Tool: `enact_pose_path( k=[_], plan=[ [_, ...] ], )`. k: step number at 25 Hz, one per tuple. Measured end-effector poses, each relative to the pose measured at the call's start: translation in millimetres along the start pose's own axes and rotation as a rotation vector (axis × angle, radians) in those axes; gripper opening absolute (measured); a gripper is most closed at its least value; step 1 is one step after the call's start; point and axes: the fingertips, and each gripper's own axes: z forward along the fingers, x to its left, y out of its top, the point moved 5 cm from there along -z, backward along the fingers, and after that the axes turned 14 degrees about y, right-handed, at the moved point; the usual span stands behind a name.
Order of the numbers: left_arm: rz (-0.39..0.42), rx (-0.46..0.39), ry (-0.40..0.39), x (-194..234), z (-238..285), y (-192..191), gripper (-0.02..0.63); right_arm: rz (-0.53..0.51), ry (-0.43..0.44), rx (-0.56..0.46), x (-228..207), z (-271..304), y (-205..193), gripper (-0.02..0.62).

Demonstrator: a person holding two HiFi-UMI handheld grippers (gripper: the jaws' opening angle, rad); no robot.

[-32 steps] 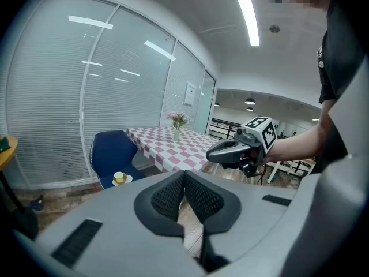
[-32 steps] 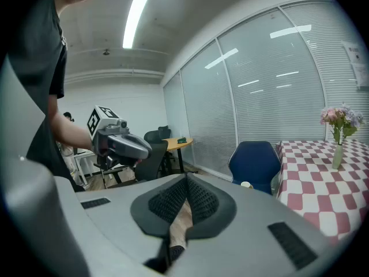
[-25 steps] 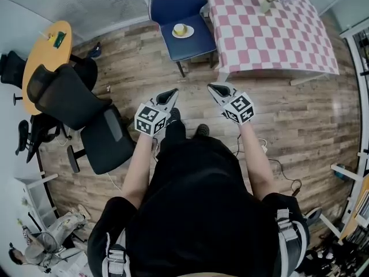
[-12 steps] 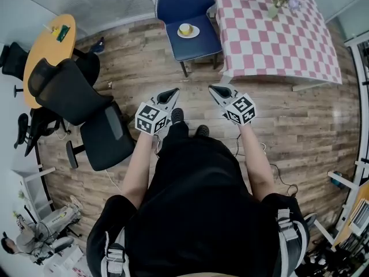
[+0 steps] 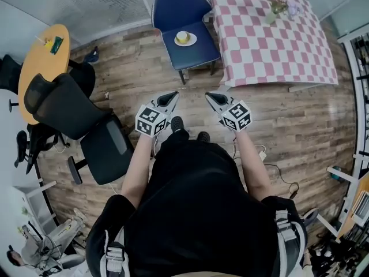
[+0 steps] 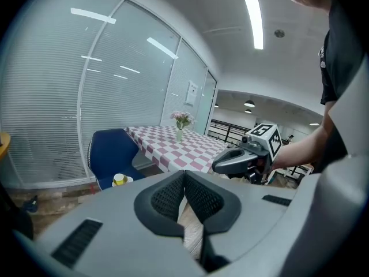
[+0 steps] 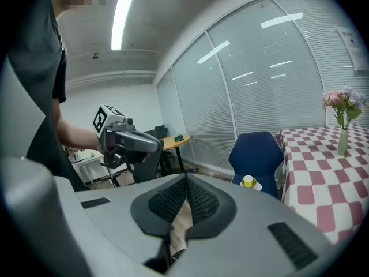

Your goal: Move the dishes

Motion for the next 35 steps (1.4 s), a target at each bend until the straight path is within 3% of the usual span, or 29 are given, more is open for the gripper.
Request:
enact_pose_path(
  k=[20,35],
  plan=[
    [0.026,0.027,-0.137,154,31,11,0.023,0.038,-0.154,0.011,-44,120,42,0.017],
    [0.045,0.049,-0.188,190,35,8,0.023,0.054,-0.206,0.021,-53,148,46,0.017]
  ],
)
